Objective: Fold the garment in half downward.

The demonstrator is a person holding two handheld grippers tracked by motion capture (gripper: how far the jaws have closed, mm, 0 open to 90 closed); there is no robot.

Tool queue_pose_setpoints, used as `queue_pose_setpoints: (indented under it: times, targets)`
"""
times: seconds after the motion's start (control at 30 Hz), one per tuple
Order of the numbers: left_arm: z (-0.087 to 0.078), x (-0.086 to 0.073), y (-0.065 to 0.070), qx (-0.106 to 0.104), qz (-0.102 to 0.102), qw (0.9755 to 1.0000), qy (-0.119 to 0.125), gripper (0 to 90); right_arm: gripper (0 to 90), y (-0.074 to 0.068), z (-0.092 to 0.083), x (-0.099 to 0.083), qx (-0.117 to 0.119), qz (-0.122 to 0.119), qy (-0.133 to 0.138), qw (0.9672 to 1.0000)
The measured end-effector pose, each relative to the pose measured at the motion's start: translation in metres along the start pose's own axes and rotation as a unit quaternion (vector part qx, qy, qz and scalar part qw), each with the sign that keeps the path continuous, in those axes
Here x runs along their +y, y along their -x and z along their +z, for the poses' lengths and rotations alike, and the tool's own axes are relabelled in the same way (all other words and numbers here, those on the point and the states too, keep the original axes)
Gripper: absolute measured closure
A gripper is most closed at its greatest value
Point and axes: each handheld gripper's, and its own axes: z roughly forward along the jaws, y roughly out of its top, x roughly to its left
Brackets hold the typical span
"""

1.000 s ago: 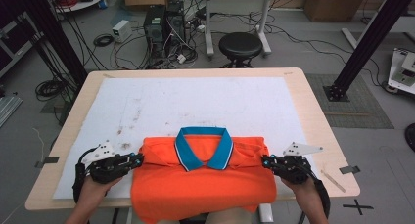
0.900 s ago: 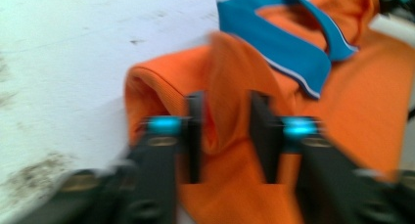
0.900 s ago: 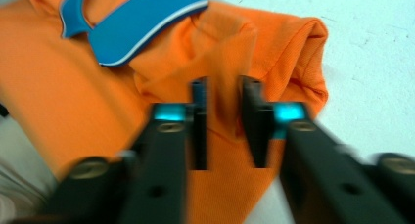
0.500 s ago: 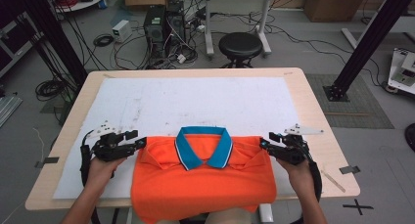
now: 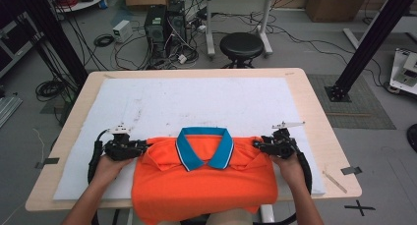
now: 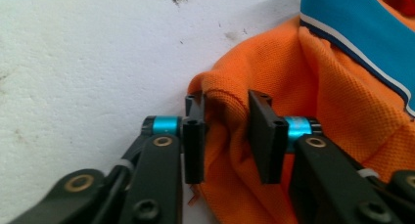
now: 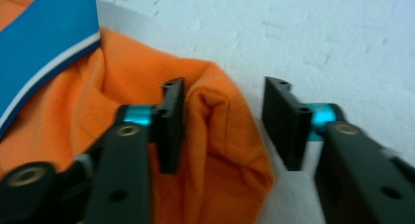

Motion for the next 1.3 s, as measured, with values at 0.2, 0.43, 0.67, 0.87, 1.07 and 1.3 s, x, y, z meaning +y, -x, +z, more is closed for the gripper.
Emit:
queue_pose_setpoints:
  times: [0.2,0.43,0.67,0.87,1.07,1.3]
  targets:
    - [-0.002,0.003,0.0,0.014,-0.01,0.9993,0.032,82.1,81.8,-0.004,-0.002,0.002,0.008,-0.014,-0.007,0.9998]
    - [0.002,0.034,-0.007,0.029,-0.015,0.9982,0.05,82.5,82.3,0.0,-0.006,0.025,-0.026,-0.024,0.031,0.9989]
    - [0.009,0.058,-0.017,0.046,-0.026,0.9973,0.051,82.5,82.2,0.004,-0.002,0.05,-0.044,-0.028,0.043,0.9977]
    - [0.019,0.071,-0.029,0.061,-0.038,0.9951,0.068,82.4,82.1,0.01,0.011,0.076,-0.07,-0.02,0.042,0.9965]
    - [0.034,0.062,-0.038,0.067,-0.051,0.9947,0.059,82.2,81.9,0.012,0.029,0.083,-0.094,-0.012,0.027,0.9952]
    - [0.025,0.055,-0.043,0.06,-0.078,0.992,0.079,55.8,57.5,0.02,0.031,0.076,-0.094,0.032,0.03,0.9946]
